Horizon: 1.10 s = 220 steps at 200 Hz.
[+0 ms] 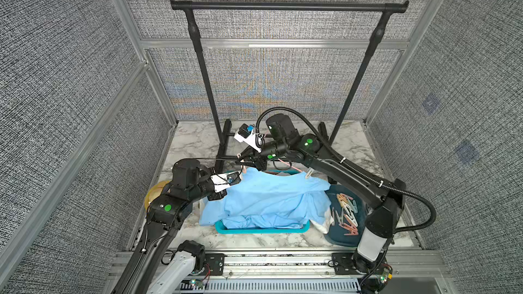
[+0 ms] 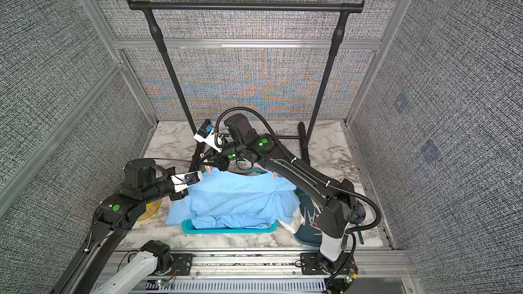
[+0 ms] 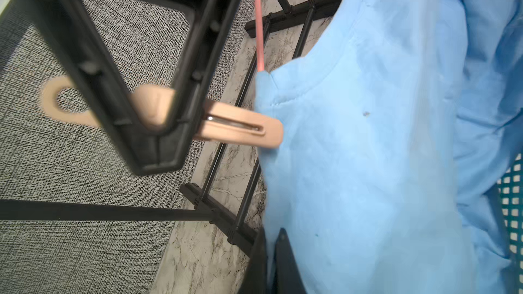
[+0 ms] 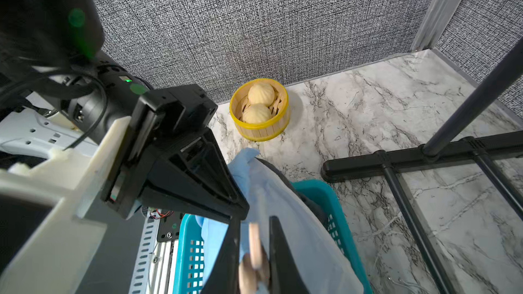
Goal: Use clothespins to secure the t-shirt on both sides of the hanger
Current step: Clamp the T-shirt on the hanger.
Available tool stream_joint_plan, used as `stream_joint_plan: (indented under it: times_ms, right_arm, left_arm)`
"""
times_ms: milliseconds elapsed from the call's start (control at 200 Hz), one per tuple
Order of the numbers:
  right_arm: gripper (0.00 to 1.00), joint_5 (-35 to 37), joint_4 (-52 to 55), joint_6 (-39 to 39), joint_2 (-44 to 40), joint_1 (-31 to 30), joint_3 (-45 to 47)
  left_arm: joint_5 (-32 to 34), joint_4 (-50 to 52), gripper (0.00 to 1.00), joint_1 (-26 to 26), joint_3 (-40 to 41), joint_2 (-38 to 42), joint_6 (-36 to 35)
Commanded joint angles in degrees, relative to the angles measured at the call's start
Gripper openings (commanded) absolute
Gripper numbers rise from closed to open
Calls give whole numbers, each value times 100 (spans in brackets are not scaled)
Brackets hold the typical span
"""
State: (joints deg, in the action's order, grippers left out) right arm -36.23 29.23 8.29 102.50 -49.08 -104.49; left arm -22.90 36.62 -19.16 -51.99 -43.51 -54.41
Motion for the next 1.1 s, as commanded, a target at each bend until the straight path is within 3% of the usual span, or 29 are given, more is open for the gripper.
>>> stream_joint_plan:
  times_ms: [0,425,520,701,886,1096]
  right_arm:
    - [0,-104,114,332,-10,-38,28]
    - [0,-121,201,792,-13,-181,-24]
    - [24,46,163,688,-78,-181,-192]
    - [59,501,20,308,-385,-179,-514]
    - [55,571,-73,97,-827,-289,-427]
    - [61,797,102,303,-942,-321,-338]
  left_arm:
    - [-118,-115,0,0,-13,57,45]
    - [-110,-381,0,2,160,329,36]
    - [-29,-526,0,2,219,376,12]
    - [17,-620,0,3,267,575,-52]
    - [-25,-427,0,1,241,788,-26]
    - [-75,-308,0,4,211,862,-20]
